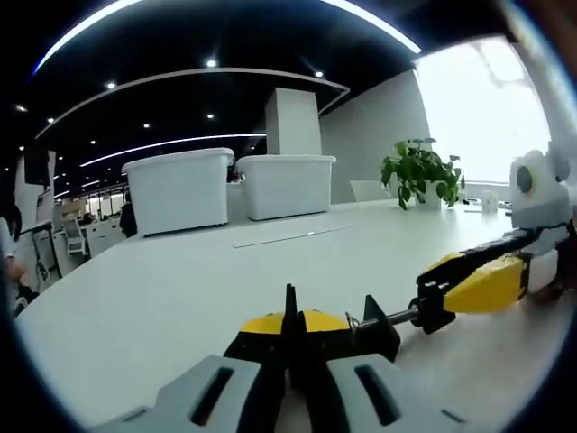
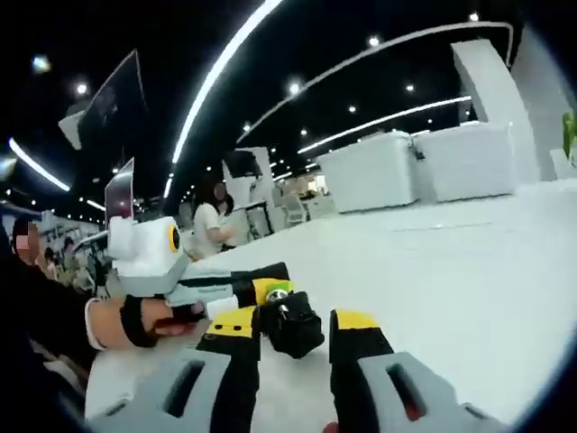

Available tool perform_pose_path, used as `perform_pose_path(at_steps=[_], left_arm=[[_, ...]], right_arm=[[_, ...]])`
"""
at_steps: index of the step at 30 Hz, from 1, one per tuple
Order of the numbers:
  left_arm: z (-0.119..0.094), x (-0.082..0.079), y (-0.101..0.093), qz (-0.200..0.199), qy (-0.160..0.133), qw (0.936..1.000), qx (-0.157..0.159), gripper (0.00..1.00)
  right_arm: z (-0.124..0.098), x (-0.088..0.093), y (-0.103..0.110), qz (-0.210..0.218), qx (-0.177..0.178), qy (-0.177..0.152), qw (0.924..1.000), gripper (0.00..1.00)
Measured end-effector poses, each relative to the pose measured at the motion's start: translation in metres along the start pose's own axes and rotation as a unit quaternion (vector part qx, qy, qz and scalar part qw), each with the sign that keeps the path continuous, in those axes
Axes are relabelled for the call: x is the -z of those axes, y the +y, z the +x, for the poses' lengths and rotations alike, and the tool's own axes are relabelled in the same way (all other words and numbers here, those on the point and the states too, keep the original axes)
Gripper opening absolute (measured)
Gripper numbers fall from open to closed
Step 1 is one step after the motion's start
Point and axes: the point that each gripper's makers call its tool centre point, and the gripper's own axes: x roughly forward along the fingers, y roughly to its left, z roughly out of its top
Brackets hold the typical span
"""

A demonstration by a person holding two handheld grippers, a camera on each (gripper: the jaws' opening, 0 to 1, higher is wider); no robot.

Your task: Clamp the fixed fixture on the desktop, loosen the retaining clip, secure it to the edge of the desk, and tighten the retaining clip.

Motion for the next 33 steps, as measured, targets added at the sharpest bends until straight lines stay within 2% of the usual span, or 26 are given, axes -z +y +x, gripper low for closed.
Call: perform_pose_path(at_steps=[2, 5, 6, 10, 11, 12, 14, 17, 21, 24, 27, 28, 30, 31, 33], left_arm=[[0.0, 0.0, 0.0, 0.0, 0.0, 1.0, 0.0, 0.05], [0.0, 0.0, -0.001, -0.001, 0.0, 1.0, 0.0, 0.05], [0.0, -0.001, -0.001, -0.002, 0.0, 1.0, 0.001, 0.05], [0.001, -0.001, -0.001, -0.002, 0.0, 1.0, 0.001, 0.05], [0.001, -0.001, -0.001, -0.002, 0.0, 1.0, 0.001, 0.05], [0.001, -0.001, -0.001, -0.001, 0.0, 1.0, 0.0, 0.05], [0.001, -0.001, -0.001, -0.002, 0.0, 1.0, 0.0, 0.05], [0.002, -0.001, 0.0, -0.004, 0.0, 1.0, 0.0, 0.04], [0.001, -0.002, 0.0, -0.008, -0.001, 1.0, -0.001, 0.04], [0.001, -0.002, -0.001, -0.005, -0.002, 1.0, -0.001, 0.04], [0.001, -0.002, -0.001, -0.005, -0.002, 1.0, -0.001, 0.04], [0.001, -0.002, 0.0, -0.005, -0.001, 1.0, -0.001, 0.04], [0.001, -0.002, 0.0, -0.005, -0.001, 1.0, -0.001, 0.04], [0.001, -0.002, 0.0, -0.005, -0.001, 1.0, -0.001, 0.04], [0.001, -0.002, 0.0, -0.006, -0.001, 1.0, -0.001, 0.04]], right_arm=[[0.001, 0.005, -0.005, 0.004, -0.002, 0.015, 0.9999, 0.23], [0.002, 0.013, 0.002, 0.037, -0.014, 0.039, 0.9985, 0.19], [0.003, 0.013, 0.0, 0.024, -0.008, 0.04, 0.9989, 0.19], [0.003, 0.012, 0.0, 0.023, -0.005, 0.037, 0.999, 0.19], [0.002, 0.012, 0.002, 0.011, -0.002, 0.036, 0.9993, 0.19], [0.002, 0.01, 0.001, -0.006, 0.002, 0.034, 0.9994, 0.18], [0.003, 0.009, 0.004, -0.071, 0.008, 0.032, 0.9969, 0.18], [0.0, 0.01, 0.015, -0.192, 0.003, 0.027, 0.981, 0.18], [0.0, 0.011, 0.019, -0.258, 0.012, 0.026, 0.9658, 0.18], [-0.001, 0.012, 0.024, -0.332, 0.022, 0.023, 0.9428, 0.18], [-0.002, 0.013, 0.028, -0.387, 0.033, 0.023, 0.9214, 0.18], [0.0, 0.012, 0.023, -0.404, 0.039, 0.024, 0.9138, 0.18], [0.002, 0.013, 0.022, -0.457, 0.047, 0.027, 0.8877, 0.19], [0.002, 0.013, 0.023, -0.476, 0.05, 0.028, 0.8778, 0.19], [0.0, 0.015, 0.028, -0.532, 0.06, 0.032, 0.8439, 0.19]])
